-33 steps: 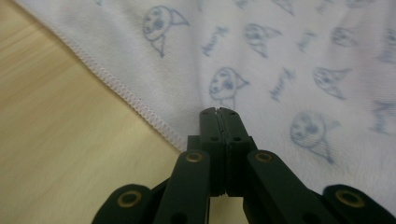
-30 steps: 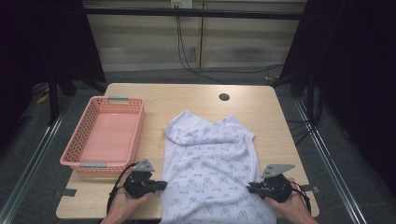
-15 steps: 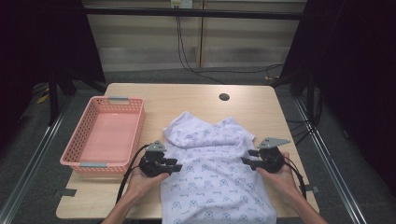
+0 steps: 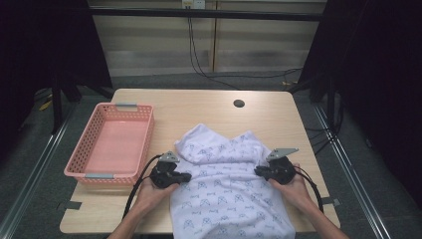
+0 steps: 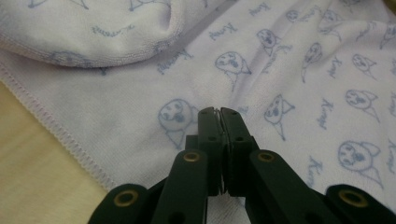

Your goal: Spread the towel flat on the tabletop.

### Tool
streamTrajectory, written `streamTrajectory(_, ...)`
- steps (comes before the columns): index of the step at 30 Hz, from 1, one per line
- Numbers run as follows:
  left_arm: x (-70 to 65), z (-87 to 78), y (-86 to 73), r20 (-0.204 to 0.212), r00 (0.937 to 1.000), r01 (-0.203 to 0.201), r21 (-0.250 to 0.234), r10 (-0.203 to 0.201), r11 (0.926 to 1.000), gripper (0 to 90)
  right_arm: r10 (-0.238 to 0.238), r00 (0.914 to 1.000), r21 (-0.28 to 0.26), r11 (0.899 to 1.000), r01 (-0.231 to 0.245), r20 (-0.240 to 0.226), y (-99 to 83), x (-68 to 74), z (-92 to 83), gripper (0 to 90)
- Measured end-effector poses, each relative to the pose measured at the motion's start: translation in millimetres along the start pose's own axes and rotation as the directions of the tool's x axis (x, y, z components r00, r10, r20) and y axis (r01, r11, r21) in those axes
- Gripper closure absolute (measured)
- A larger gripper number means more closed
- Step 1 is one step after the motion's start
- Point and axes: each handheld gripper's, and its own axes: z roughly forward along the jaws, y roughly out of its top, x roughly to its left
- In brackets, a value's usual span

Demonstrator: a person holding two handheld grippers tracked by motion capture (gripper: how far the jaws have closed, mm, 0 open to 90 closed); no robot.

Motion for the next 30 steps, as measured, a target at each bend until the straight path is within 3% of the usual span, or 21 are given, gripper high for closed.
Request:
streamTrajectory(6,-32.1,-7.4,-16.7,0.078,0.9963,-0.040,0.051,0.036,0.9979,88.1,0.000,0.9985,0.017,1.000,0.001,-0.055,-29.5,22.4,-27.6,83.2)
streamTrajectory(9,-50.7,-13.2,-27.3,0.119,0.9910,-0.071,0.079,0.061,0.9943,87.9,-0.015,0.9969,0.038,0.999,0.018,-0.077,-39.6,35.6,-38.5,82.7)
streamTrajectory(11,-56.6,-17.6,-30.0,0.126,0.9888,-0.092,0.091,0.080,0.9915,84.5,-0.030,0.9957,0.045,0.998,0.034,-0.087,-44.2,41.6,-43.7,77.0)
streamTrajectory(12,-56.6,-19.6,-28.7,0.122,0.9889,-0.093,0.064,0.084,0.9937,81.4,-0.033,0.9953,0.039,0.999,0.037,-0.091,-44.9,43.1,-46.0,73.0)
streamTrajectory(14,-51.7,-22.4,-21.2,0.120,0.9899,-0.081,0.033,0.076,0.9962,77.4,-0.033,0.9960,-0.006,0.999,0.032,-0.083,-40.4,38.0,-50.5,68.5)
streamTrajectory(18,-35.4,-24.7,7.0,0.063,0.9965,-0.050,-0.069,0.054,0.9964,72.6,0.018,0.9995,-0.107,0.994,-0.020,-0.025,-16.5,13.1,-53.0,63.0)
streamTrajectory(20,-23.2,-22.6,21.7,0.050,0.9980,-0.032,-0.099,0.037,0.9946,71.9,0.027,0.9996,-0.115,0.993,-0.026,0.010,-1.5,-0.4,-45.6,59.5)
streamTrajectory(24,3.2,-14.9,40.3,-0.020,0.9993,0.030,-0.140,-0.033,0.9897,66.6,0.055,0.9979,-0.104,0.993,-0.052,0.033,25.1,-24.1,-18.7,53.5)
streamTrajectory(28,23.4,0.2,44.0,-0.102,0.9907,0.076,-0.123,-0.089,0.9894,58.4,0.063,0.9967,-0.071,0.996,-0.059,0.052,41.5,-33.0,6.8,50.5)
streamTrajectory(30,30.2,7.2,42.4,-0.115,0.9878,0.093,-0.101,-0.104,0.9905,53.6,0.070,0.9962,-0.070,0.995,-0.066,0.052,45.3,-37.3,15.4,49.8)
